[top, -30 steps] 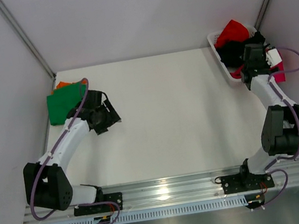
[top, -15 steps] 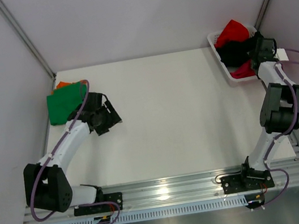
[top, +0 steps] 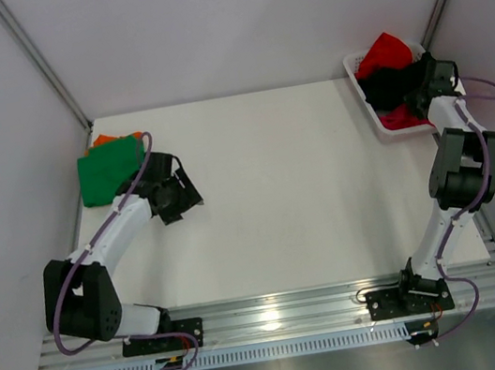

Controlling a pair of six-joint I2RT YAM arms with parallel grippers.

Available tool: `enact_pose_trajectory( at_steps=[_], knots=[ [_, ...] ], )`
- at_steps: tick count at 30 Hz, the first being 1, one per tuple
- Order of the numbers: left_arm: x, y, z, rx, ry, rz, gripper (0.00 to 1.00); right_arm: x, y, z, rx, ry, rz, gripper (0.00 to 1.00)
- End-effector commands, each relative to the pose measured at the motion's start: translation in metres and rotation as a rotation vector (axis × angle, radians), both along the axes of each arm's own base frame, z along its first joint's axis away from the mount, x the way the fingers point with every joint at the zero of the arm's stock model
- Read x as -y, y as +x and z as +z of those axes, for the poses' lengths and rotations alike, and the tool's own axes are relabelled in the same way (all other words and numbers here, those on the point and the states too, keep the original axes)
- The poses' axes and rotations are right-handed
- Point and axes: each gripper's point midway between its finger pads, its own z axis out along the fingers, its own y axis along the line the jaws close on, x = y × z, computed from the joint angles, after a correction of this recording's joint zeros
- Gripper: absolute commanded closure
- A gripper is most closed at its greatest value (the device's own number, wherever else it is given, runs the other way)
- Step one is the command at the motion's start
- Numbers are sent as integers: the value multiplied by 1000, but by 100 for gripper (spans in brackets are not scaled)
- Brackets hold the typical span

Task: Fold and stack the t-shirts
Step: Grab crumpled tshirt from bin with the right arm

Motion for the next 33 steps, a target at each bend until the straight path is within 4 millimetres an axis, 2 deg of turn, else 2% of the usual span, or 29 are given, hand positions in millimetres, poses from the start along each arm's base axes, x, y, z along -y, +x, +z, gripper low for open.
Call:
enact_pose_trajectory(
  at_steps=[1,9,13,14,16,17,21,23,24,26,28,30,31,33],
  knots=[
    [6,6,5,22,-24,7,28,-5,5,17,43,-1,47,100],
    [6,5,3,21,-28,9,28,-13,1,43,82,-87,81,100],
    [8,5,0,18,-30,10,28,-23,3,65,108,-188,136,100],
    [8,5,-1,17,-30,9,28,-31,7,80,150,-217,159,100],
    [14,3,-3,1,-50,-8,28,-40,10,97,203,-259,209,100],
    [15,4,-3,-1,-50,-9,29,-44,11,117,267,-286,222,100],
    [18,3,-7,-14,-47,-17,29,-70,13,157,368,-333,298,100],
    [19,3,-10,-23,-43,-19,29,-82,13,171,393,-351,342,100],
    [20,3,-10,-25,-44,-21,29,-89,11,187,422,-368,358,100],
    [22,4,-13,-31,-42,-24,29,-108,10,205,464,-399,412,100],
    [24,5,-14,-33,-39,-31,29,-133,5,242,582,-430,484,100],
    [25,5,-21,-50,-32,-36,29,-160,-3,267,686,-445,597,100],
    [26,5,-23,-56,-31,-38,29,-173,-14,293,786,-467,632,100],
    [28,5,-29,-76,-27,-45,31,-198,-30,318,900,-451,734,100]
  ],
)
